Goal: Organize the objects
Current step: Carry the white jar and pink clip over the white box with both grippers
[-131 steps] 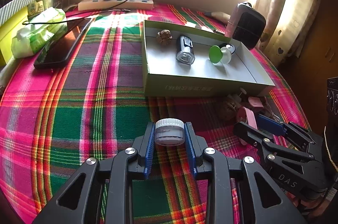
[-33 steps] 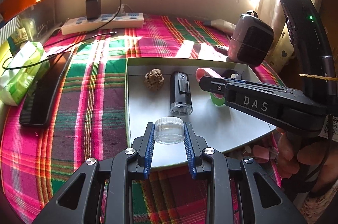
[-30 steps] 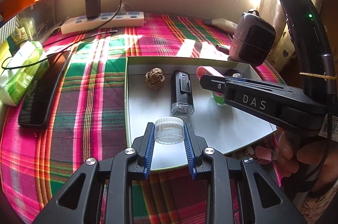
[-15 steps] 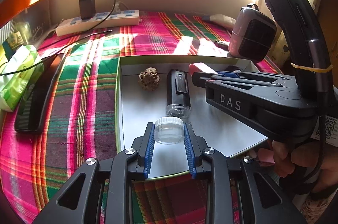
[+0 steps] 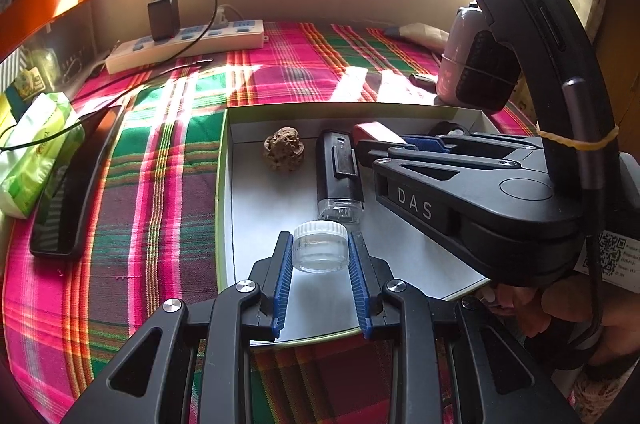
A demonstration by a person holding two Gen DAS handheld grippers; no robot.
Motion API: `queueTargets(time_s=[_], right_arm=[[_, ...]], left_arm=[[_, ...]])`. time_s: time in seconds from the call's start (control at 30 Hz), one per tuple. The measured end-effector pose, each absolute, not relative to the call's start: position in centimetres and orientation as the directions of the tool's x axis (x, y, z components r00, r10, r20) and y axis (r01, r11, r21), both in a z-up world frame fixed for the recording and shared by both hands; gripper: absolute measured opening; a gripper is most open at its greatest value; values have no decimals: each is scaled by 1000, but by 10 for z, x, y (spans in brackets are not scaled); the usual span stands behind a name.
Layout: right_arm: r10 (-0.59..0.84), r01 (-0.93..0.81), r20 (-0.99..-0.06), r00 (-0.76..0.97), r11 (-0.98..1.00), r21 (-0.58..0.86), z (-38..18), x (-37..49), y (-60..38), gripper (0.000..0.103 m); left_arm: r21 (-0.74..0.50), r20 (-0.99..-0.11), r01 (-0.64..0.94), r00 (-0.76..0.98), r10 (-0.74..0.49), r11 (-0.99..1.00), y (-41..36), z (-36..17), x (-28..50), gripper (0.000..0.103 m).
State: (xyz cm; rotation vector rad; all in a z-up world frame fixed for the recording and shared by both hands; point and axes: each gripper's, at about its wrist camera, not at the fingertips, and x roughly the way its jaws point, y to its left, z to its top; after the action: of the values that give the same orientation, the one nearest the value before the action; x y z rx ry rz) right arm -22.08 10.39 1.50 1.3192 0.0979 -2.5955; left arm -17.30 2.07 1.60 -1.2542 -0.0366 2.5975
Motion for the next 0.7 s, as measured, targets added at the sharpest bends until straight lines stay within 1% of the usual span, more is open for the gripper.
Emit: queueTargets(time_s=[0.7], right_arm=[[-200, 234, -798, -569, -969, 76, 15, -221, 106, 19]], left_arm=[[-125, -769, -215, -596, 231, -969, 22, 16, -173, 26]])
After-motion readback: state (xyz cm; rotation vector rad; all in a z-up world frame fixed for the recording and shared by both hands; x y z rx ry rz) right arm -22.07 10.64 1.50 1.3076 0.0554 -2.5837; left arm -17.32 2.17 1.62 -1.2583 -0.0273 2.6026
